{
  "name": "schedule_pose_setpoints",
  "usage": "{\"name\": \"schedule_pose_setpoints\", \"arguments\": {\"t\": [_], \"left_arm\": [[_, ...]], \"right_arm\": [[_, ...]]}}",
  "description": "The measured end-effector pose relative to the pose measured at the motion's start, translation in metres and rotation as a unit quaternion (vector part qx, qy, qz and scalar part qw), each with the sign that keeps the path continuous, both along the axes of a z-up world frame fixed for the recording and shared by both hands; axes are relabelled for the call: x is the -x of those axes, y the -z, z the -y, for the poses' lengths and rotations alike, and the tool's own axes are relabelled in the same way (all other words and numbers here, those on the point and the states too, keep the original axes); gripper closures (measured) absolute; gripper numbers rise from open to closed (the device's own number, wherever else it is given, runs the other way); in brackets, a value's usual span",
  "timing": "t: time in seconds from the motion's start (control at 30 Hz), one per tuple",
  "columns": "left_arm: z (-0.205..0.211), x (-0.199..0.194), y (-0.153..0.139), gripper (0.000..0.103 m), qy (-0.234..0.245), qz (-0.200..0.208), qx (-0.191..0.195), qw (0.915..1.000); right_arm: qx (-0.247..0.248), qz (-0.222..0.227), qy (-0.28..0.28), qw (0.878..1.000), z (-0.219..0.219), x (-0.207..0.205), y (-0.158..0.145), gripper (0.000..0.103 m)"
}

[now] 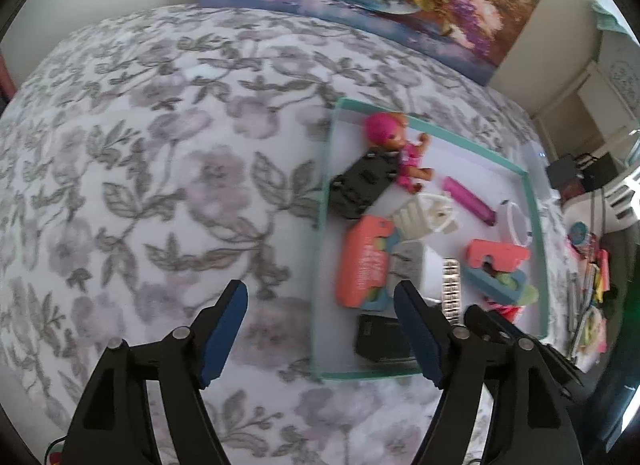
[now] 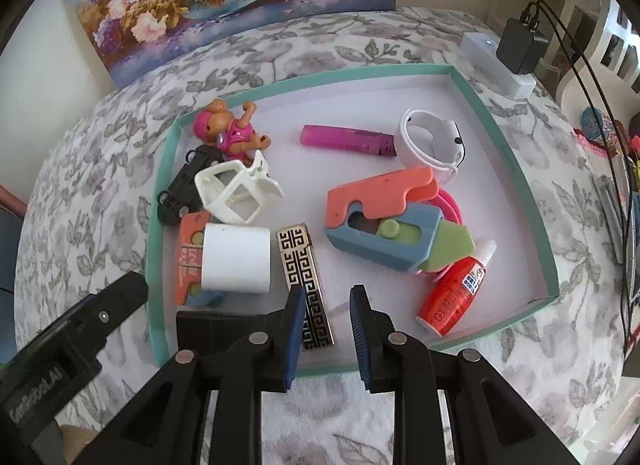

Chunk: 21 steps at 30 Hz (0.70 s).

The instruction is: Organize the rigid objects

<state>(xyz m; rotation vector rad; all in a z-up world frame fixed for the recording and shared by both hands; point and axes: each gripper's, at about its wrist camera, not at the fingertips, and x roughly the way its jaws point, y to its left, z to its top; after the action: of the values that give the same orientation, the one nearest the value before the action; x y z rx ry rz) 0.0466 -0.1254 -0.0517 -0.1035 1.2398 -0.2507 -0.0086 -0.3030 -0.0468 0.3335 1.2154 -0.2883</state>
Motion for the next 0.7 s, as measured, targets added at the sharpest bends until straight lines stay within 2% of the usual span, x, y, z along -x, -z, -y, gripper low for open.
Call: {"name": "schedule_pose_setpoints", "arguments": {"t": [0.03, 0.07, 0.1, 0.13, 0.37, 0.4, 0.43, 0.6, 0.7], "left_arm": [[-0.002, 0.000, 0.001, 0.026, -0.004, -0.001, -0.009, 0.9999], [-0.004, 0.001, 0.002, 0.025, -0.006, -0.002, -0.014, 0.9999], [-0.007, 0.001, 0.003, 0.019, -0.009, -0.003, -0.020, 0.9998], [-0.009, 0.001, 0.004, 0.013, -0.011, -0.005, -0.023, 0.9997], [-0.020, 0.003, 0.009, 0.012, -0.025, -0.004, -0.057, 0.9980], [-0.021, 0.003, 0.010, 0.008, -0.027, -0.004, -0.062, 0.9977], [-0.023, 0.003, 0.011, 0.005, -0.030, -0.005, -0.068, 0.9972], [-0.031, 0.006, 0.014, 0.005, -0.036, -0.002, -0.086, 0.9957], [-0.035, 0.008, 0.014, 0.004, -0.040, 0.002, -0.094, 0.9948]], "right_arm": [[0.005, -0.001, -0.002, 1.000, -0.002, 0.001, 0.000, 0.073], [0.008, -0.002, -0.003, 1.000, -0.003, 0.001, 0.000, 0.066], [0.011, -0.003, -0.004, 1.000, -0.004, 0.002, 0.000, 0.061], [0.016, -0.004, -0.003, 1.000, -0.005, 0.003, -0.001, 0.050], [0.035, -0.008, -0.010, 0.999, -0.013, 0.008, 0.000, 0.041], [0.040, -0.008, -0.014, 0.999, -0.016, 0.009, 0.000, 0.039], [0.044, -0.009, -0.017, 0.999, -0.018, 0.009, 0.000, 0.036], [0.058, -0.007, -0.022, 0.998, -0.024, 0.014, -0.001, 0.027], [0.056, -0.004, -0.019, 0.998, -0.025, 0.018, -0.002, 0.018]]}}
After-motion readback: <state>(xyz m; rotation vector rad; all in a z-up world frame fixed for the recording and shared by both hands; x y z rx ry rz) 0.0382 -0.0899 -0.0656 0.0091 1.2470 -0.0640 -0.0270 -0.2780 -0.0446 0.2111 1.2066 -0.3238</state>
